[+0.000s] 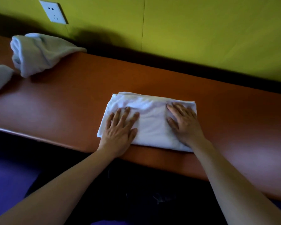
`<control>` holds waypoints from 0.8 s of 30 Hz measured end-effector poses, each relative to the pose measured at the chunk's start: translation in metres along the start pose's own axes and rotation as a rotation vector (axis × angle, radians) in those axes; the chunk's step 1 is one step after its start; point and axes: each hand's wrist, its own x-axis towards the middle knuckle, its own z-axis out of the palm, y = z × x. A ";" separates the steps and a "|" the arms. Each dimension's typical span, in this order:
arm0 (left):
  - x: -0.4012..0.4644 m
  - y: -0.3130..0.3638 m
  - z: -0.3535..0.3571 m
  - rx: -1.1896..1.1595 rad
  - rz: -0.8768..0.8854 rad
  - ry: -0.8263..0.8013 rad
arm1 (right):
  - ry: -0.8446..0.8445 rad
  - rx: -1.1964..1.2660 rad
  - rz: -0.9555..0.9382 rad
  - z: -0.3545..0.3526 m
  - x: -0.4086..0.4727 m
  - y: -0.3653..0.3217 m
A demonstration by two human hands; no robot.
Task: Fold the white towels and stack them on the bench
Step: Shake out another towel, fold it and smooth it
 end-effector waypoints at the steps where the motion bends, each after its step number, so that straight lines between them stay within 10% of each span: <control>1: 0.006 -0.004 -0.003 0.014 0.022 -0.017 | -0.012 -0.011 0.021 -0.001 -0.002 -0.002; 11: 0.054 -0.003 -0.040 0.137 -0.029 0.053 | 0.130 -0.204 0.341 0.007 -0.091 -0.058; 16: -0.012 0.049 -0.033 -0.061 0.270 0.177 | 0.105 -0.185 0.509 0.006 -0.106 -0.085; 24: -0.096 0.054 -0.015 -0.034 0.318 -0.058 | 0.131 -0.149 0.464 0.007 -0.110 -0.088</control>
